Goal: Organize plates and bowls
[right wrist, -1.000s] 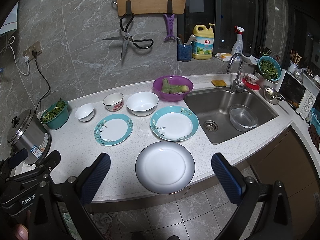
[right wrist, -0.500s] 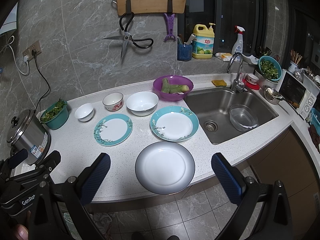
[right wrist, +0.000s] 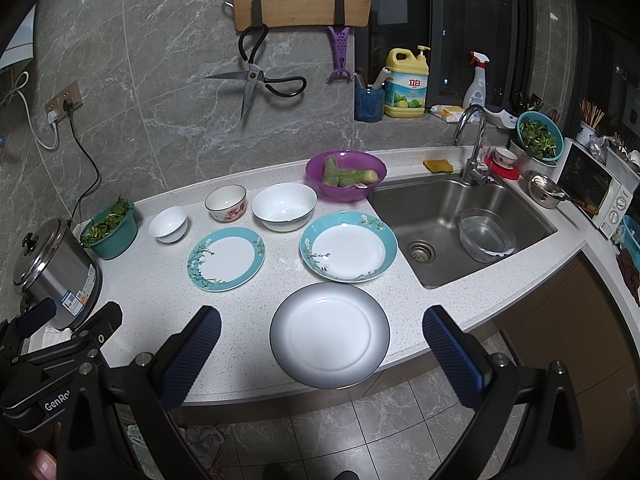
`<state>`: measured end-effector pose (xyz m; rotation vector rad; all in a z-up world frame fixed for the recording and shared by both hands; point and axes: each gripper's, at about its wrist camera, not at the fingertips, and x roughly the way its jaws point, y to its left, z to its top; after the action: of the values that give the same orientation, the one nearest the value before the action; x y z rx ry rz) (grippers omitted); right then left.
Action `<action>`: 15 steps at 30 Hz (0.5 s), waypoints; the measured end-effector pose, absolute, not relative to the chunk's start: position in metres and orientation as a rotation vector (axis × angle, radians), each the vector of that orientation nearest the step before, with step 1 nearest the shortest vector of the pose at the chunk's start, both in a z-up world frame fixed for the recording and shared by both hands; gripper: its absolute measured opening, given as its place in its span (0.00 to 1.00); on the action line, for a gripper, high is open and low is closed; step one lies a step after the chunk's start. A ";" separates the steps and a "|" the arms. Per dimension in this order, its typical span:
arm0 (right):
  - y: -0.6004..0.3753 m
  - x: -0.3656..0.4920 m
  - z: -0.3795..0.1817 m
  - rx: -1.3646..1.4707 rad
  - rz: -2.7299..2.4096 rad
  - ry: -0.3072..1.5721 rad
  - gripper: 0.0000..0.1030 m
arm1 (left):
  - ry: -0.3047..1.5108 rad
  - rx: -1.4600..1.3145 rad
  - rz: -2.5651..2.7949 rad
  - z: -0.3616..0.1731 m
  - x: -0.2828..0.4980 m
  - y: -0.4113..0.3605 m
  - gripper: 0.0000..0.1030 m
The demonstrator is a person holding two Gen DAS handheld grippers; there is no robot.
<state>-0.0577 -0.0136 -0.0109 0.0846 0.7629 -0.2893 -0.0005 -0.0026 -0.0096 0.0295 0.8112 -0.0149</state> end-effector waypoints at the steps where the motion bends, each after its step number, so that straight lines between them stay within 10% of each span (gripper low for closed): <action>1: -0.013 -0.058 -0.011 0.085 -0.289 0.763 1.00 | 0.812 0.029 -0.015 -0.009 0.000 -0.002 1.00; 15: -0.010 -0.058 -0.010 0.084 -0.289 0.763 1.00 | 0.816 0.032 -0.015 -0.012 -0.001 -0.007 1.00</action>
<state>-0.0577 -0.0097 -0.0101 0.0843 0.7631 -0.2887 -0.0010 -0.0068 -0.0122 0.0323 0.8159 -0.0146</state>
